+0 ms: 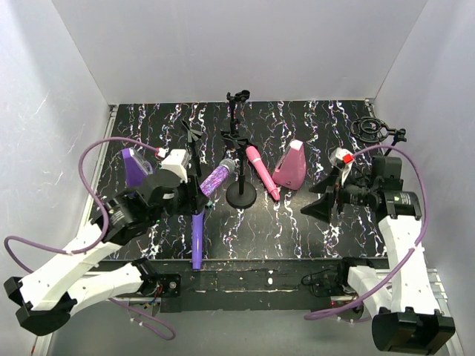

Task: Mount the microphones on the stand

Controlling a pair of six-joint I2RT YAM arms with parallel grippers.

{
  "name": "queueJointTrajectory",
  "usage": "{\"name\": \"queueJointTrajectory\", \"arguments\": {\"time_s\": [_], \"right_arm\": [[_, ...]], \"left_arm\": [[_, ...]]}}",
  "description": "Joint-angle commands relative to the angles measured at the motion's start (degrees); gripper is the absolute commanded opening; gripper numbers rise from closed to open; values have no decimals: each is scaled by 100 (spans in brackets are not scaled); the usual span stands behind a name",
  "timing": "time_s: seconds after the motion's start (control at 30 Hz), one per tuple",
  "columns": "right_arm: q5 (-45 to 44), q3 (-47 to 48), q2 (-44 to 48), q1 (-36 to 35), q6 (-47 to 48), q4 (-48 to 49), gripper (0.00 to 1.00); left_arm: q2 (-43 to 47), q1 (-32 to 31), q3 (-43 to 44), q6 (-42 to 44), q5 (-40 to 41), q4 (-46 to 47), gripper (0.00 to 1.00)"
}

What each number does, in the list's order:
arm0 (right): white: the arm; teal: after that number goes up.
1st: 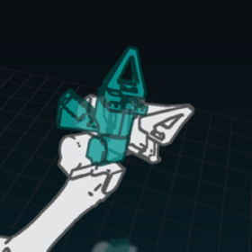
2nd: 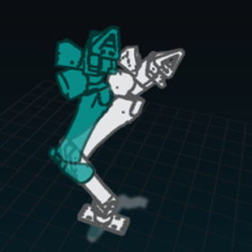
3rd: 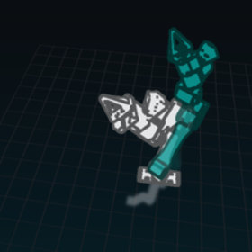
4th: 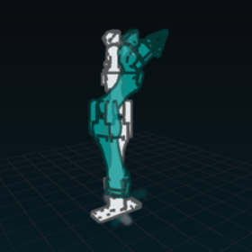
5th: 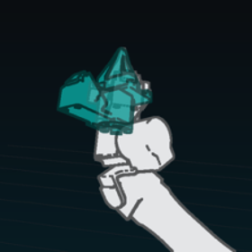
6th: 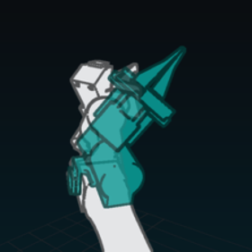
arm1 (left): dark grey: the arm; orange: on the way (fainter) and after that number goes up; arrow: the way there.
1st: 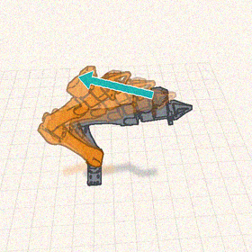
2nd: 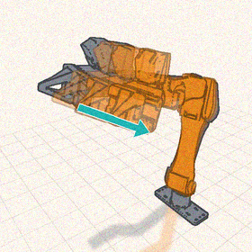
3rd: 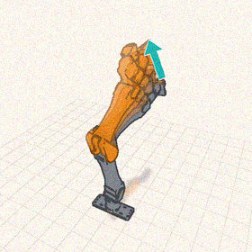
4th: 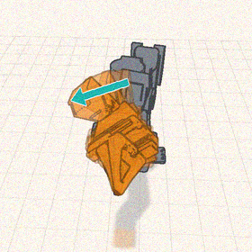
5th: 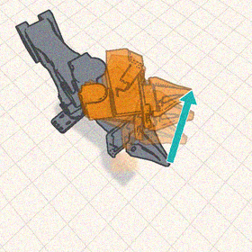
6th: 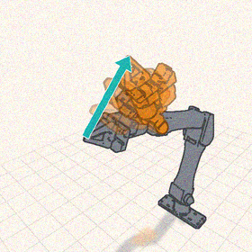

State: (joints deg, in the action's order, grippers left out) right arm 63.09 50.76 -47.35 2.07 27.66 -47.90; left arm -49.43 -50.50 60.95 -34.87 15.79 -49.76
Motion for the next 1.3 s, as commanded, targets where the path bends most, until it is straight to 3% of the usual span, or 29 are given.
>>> {"name": "queueJointTrajectory", "arguments": {"time_s": [0.0, 0.17, 0.27, 0.43, 0.57, 0.73, 0.8, 1.0, 1.13, 1.27], "right_arm": [[668, 758, -493, -127, 222, -1018, 96], [916, 1111, -749, -189, 249, -1310, 96], [915, 1085, -705, -198, -58, -1038, 96], [1153, 734, -538, -373, -463, -589, 96], [987, 750, -477, -435, -280, -589, 97], [521, 1777, -494, -444, 739, -1563, 98], [441, 2225, -564, -444, 680, -1827, 98], [557, 3114, -547, -444, -881, -1444, 98], [-795, 3264, -310, -435, -3200, -12, 98], [-1737, 3423, -389, -435, -4820, 359, 98]], "left_arm": [[276, -21, 663, 498, -1005, -384, 0], [13, -21, 1155, 911, -1956, -1219, 0], [-128, -30, 1314, 1052, -2544, -1204, 0], [-470, -30, 1306, 1044, -3459, -511, 0], [-813, -21, 1104, 728, -3776, 605, 0], [-1402, -30, 1165, 421, -3873, 1441, 0], [-1569, -30, 1252, 306, -3742, 1696, 0], [-1675, -109, 1402, -19, -2881, 2645, 0], [-1912, -162, 1753, 33, -2617, 3278, 0], [-2255, -214, 2105, 33, -2485, 3867, 0]]}}
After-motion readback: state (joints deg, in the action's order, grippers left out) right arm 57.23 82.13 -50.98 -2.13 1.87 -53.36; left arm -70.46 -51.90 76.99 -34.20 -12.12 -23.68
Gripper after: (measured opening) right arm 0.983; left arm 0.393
